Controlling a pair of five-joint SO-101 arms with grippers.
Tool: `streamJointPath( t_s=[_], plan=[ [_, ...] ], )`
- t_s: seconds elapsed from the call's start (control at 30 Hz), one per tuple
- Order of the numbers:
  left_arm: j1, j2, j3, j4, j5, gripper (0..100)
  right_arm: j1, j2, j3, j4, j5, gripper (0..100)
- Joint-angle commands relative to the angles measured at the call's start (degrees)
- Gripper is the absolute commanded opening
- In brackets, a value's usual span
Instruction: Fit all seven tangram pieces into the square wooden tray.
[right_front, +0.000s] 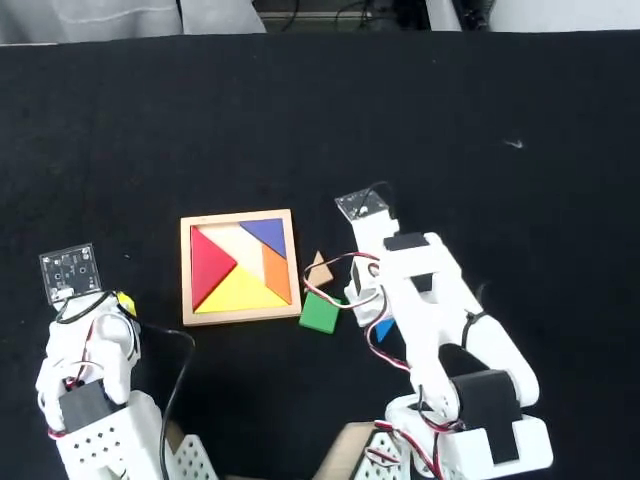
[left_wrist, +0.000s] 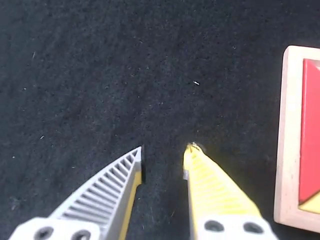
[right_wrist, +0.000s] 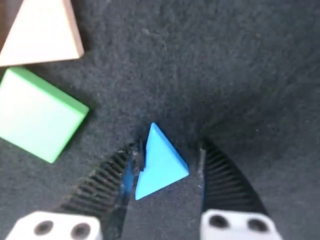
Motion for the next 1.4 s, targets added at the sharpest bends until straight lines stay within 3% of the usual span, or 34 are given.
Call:
streamJointPath(
  t_s=[0.0, 0.63, 0.83, 0.93, 1.03, 1.23, 1.37],
  plan=[
    [-0.3, -0.4, -0.4, -1.1, 0.6, 15, -1.1, 1.8, -1.1, 0.4, 0.2, 14.1],
    [-0.3, -0.4, 1.5, -4.7, 0.6, 15, -0.8, 2.2, -7.8, 10.0, 0.2, 14.9],
    [-0.3, -0.4, 1.5, -4.7, 0.6, 15, 2.0, 2.3, -7.8, 11.3, -0.2, 30.4],
    [-0.3, -0.4, 1.5, -4.6, 0.6, 15, 3.2, 2.3, -7.6, 13.3, 2.1, 31.1],
    [-0.3, -0.4, 1.5, -4.6, 0.6, 15, 2.8, 2.4, -5.5, 13.3, 6.9, 28.8],
    [-0.3, -0.4, 1.5, -4.6, 0.6, 15, 2.5, 2.4, -4.8, 13.1, 7.9, 12.3],
    [-0.3, -0.4, 1.5, -4.6, 0.6, 15, 2.5, 2.4, -5.6, 12.3, 7.8, 13.3]
  ],
)
